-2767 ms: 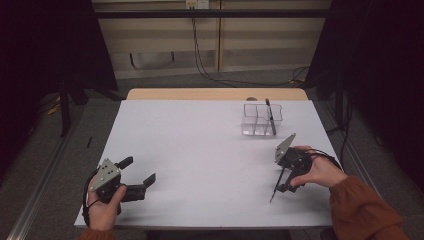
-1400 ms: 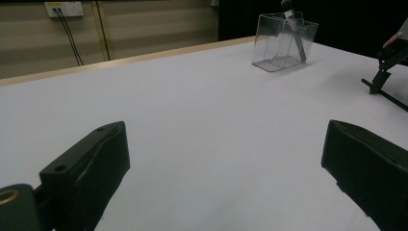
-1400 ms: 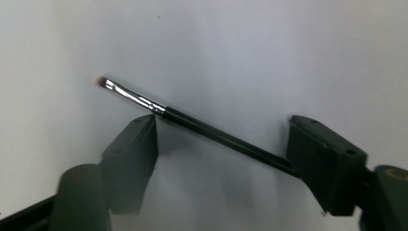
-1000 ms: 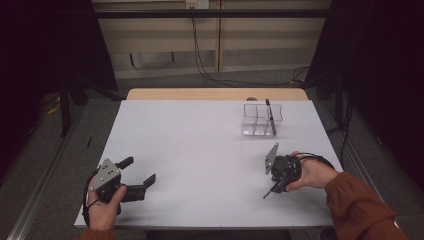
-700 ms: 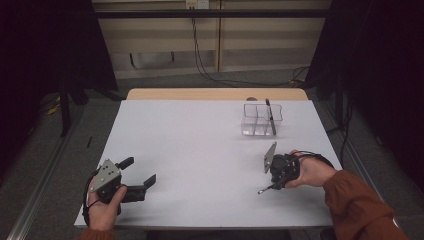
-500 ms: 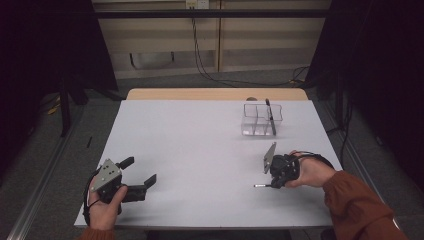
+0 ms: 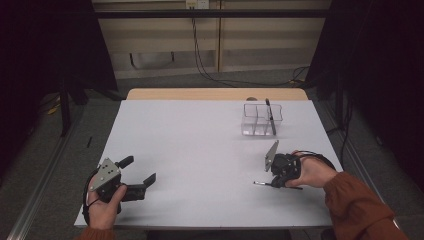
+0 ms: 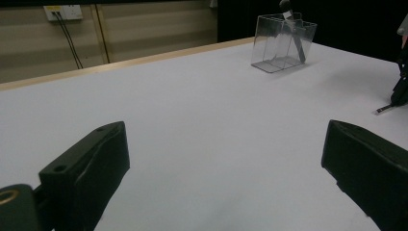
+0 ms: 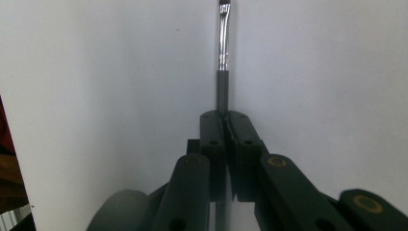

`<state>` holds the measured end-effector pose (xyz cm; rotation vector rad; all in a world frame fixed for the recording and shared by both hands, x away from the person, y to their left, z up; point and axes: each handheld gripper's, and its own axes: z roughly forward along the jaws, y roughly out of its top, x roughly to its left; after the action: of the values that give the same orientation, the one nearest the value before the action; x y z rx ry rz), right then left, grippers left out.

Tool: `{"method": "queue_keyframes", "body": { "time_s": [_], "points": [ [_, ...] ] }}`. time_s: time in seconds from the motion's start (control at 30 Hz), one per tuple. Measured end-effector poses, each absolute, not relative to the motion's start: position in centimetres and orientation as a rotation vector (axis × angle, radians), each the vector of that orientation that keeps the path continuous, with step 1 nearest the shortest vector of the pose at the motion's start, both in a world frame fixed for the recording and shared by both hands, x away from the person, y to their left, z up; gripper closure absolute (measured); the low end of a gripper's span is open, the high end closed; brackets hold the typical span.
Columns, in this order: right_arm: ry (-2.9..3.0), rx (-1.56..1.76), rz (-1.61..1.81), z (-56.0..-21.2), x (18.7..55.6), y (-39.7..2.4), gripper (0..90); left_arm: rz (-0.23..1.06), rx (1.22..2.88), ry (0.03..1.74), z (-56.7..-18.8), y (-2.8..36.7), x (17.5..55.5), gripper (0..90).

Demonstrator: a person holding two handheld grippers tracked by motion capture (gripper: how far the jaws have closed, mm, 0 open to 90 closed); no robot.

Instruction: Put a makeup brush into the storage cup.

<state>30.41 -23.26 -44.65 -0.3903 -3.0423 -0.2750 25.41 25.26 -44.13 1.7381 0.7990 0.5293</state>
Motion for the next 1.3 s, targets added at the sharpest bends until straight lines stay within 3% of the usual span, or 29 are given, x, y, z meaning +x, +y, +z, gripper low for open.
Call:
{"method": "queue_keyframes", "body": {
  "time_s": [0.47, 0.9, 1.3],
  "points": [
    [-3.029, -0.572, -0.455, -43.4, 30.6, -24.8, 86.0, 0.522, 1.739, 0.8, -44.2, 25.2, 25.3, 2.9],
    [-2.982, -0.723, -0.907, -41.6, 30.6, -26.6, 86.0, 0.521, 1.752, 0.8, -44.2, 25.3, 25.5, 2.8],
    [-2.861, -0.978, -1.261, -42.5, 30.4, -27.9, 86.0, 0.527, 1.759, 0.798, -44.2, 25.3, 25.4, 2.8]
  ]
}}
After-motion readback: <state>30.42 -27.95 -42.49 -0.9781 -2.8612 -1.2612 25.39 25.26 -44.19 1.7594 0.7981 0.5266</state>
